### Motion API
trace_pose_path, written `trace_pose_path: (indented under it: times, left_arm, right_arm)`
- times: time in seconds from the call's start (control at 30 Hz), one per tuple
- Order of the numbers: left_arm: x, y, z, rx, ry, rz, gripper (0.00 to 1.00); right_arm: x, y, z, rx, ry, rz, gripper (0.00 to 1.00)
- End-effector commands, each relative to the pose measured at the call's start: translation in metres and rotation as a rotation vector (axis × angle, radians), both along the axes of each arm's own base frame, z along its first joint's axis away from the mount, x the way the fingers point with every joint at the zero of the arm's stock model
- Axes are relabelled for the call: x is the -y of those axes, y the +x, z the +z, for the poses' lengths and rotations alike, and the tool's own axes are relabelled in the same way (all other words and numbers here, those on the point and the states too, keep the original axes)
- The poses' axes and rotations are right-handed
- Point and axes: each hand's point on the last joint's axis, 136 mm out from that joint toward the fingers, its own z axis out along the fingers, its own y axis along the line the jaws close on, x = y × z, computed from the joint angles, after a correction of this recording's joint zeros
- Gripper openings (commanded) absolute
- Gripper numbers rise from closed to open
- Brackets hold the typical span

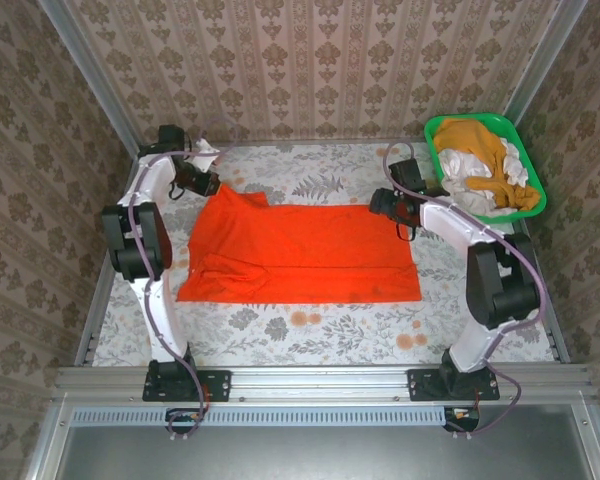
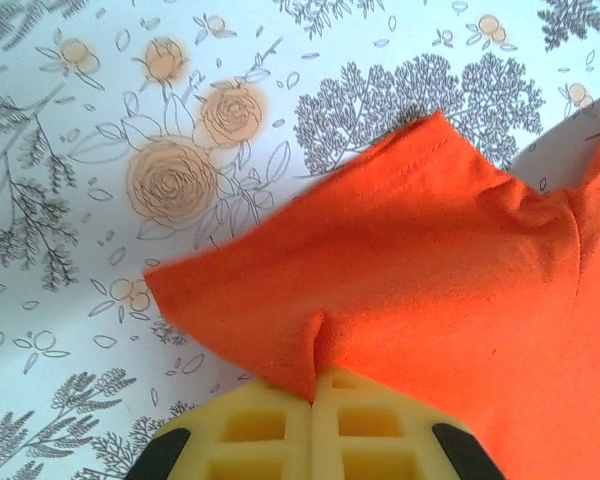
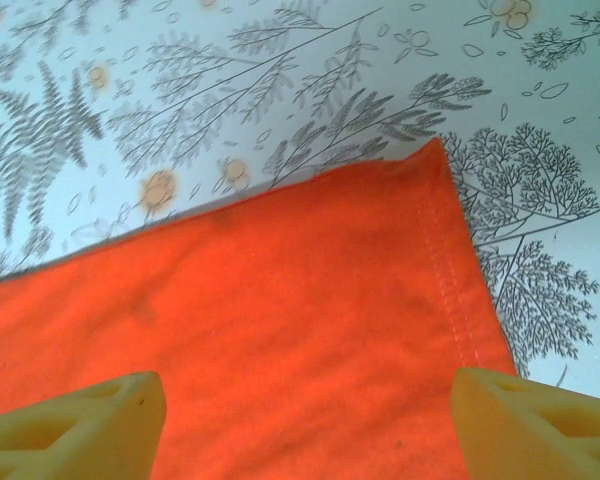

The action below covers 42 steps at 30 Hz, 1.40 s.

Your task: Fold and stack the t-shirts

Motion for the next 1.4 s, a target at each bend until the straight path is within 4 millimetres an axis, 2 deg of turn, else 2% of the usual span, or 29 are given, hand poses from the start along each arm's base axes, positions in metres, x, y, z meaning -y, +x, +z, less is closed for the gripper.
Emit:
trace_pose_path:
  times: [0.0,0.1,0.3,0.5,0.93,1.03,1.17,1.2,1.37]
  left_arm:
    - [-0.001,-0.001,-0.004,-0.014,-0.023,0.007,0.0]
    - [-0.002,-0.002,-0.009,-0.024,-0.012,0.008,0.0]
    - [-0.007,-0.003,-0.015,-0.037,-0.003,0.012,0.0]
    - [-0.008,-0.004,-0.017,-0.042,-0.009,0.011,0.0]
    - [-0.005,-0.005,-0.017,-0.05,-0.036,0.005,0.0]
    - [-0.005,-0.006,-0.017,-0.051,-0.039,0.003,0.0]
    - [-0.005,-0.006,-0.017,-0.051,-0.042,0.003,0.0]
    - [-0.005,-0.006,-0.017,-0.051,-0.043,0.001,0.0]
    - [-0.003,-0.01,-0.007,-0.016,-0.058,-0.033,0.0]
  right_arm:
    - [0.024,0.007,-0.013,-0.051,-0.061,-0.103,0.71]
    - [0.038,0.017,-0.026,-0.093,-0.084,-0.151,0.67]
    - [0.053,0.036,-0.049,-0.148,-0.097,-0.201,0.58]
    - [0.05,0.049,-0.062,-0.176,-0.088,-0.185,0.47]
    - [0.051,0.062,-0.075,-0.214,-0.118,-0.151,0.38]
    - [0.051,0.062,-0.078,-0.225,-0.107,-0.15,0.26]
    - [0.052,0.062,-0.073,-0.212,-0.114,-0.143,0.03]
    - [0.052,0.063,-0.069,-0.198,-0.119,-0.139,0.0]
    - [0.051,0.066,-0.043,-0.113,-0.126,-0.094,0.0]
